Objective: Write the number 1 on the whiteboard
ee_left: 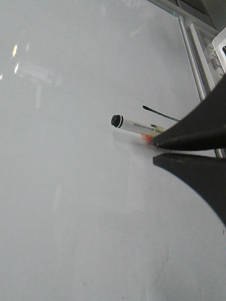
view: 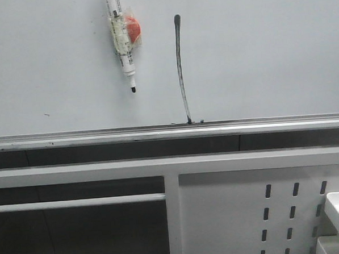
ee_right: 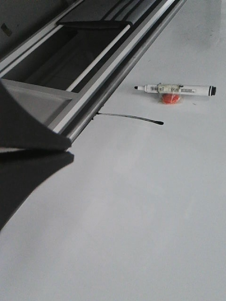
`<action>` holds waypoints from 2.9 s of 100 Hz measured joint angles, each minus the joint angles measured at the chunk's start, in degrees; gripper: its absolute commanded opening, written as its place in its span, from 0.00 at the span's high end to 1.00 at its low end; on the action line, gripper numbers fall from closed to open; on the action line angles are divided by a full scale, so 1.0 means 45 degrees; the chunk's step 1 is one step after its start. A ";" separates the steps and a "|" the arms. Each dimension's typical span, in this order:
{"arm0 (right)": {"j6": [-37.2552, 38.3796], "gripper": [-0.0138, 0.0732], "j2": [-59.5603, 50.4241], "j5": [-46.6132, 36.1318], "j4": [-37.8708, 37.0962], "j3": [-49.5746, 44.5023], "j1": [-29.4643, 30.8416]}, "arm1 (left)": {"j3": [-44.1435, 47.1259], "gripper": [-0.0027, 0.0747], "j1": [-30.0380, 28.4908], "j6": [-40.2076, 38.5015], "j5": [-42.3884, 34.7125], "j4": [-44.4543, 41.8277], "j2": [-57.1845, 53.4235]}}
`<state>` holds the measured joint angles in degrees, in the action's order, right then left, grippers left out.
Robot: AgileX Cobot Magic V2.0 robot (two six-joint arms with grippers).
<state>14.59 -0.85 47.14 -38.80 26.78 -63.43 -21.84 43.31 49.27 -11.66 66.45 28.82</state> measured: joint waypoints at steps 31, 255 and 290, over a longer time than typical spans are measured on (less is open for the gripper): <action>0.0000 0.90 0.0000 0.0000 0.0000 0.0000 0.0000 | 0.0744 0.99 -0.0028 0.0000 -0.0024 -0.0404 -0.0243; 0.0541 0.90 0.0000 0.0304 -0.0869 -0.0730 0.0177 | 0.4911 0.99 -0.7579 -0.9131 0.6960 -1.2185 -0.6470; 0.5120 0.90 0.0000 -0.3414 0.0040 -0.3405 0.3748 | 0.4911 0.99 -0.7579 -0.9131 0.6960 -1.2185 -0.6470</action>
<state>37.63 -0.85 31.78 -38.63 11.46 -46.56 0.26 9.20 8.18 19.66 11.61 -0.30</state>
